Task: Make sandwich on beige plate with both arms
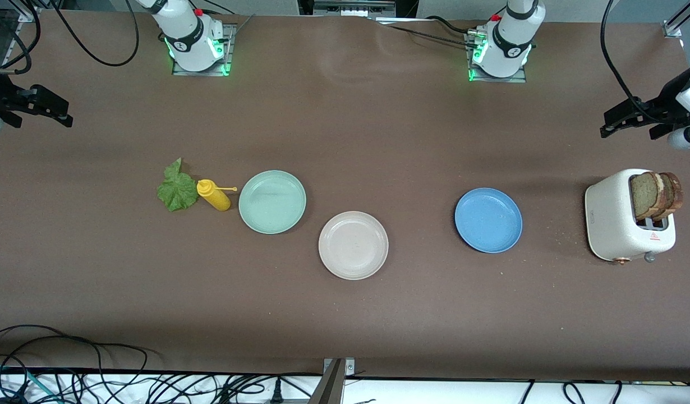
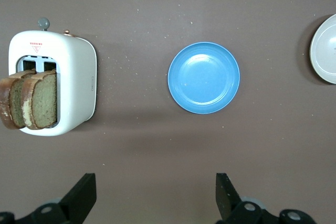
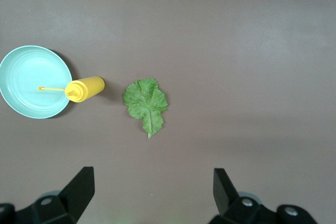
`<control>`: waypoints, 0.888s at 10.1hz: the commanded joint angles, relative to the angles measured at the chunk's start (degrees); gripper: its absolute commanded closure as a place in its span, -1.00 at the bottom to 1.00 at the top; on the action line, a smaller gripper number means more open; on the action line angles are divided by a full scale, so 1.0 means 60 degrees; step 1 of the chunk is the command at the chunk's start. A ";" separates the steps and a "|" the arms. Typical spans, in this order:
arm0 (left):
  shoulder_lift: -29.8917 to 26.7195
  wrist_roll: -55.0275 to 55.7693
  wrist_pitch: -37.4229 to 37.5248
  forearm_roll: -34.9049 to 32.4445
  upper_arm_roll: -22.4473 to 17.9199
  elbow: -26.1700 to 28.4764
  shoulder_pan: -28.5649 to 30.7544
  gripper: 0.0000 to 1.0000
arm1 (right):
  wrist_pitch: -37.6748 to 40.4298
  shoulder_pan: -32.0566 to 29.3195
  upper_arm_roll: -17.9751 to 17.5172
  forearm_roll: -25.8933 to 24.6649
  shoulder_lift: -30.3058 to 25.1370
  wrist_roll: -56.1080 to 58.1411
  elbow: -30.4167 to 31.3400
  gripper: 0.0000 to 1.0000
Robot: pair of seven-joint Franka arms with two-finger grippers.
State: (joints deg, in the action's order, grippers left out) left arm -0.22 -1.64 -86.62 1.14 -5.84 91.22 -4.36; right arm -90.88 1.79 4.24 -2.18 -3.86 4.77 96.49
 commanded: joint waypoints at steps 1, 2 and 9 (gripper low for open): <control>0.0140 -0.0239 0.0227 -0.0234 0.0050 -0.0292 0.0053 -1.00 | 0.0161 0.0038 -0.0018 -0.0119 0.0101 -0.0078 -0.0261 -1.00; 0.0140 -0.0239 0.0227 -0.0234 0.0050 -0.0306 0.0053 -1.00 | 0.0176 0.0038 -0.0018 -0.0105 0.0101 -0.0092 -0.0261 -1.00; 0.0140 -0.0239 0.0227 -0.0234 0.0050 -0.0292 0.0067 -1.00 | 0.0161 0.0199 -0.0076 -0.0076 0.0086 -0.0078 -0.0276 -1.00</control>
State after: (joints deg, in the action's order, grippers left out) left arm -0.18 -1.64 -86.60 1.14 -5.84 91.22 -4.36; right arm -90.93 2.66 3.85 -2.18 -3.86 4.77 96.33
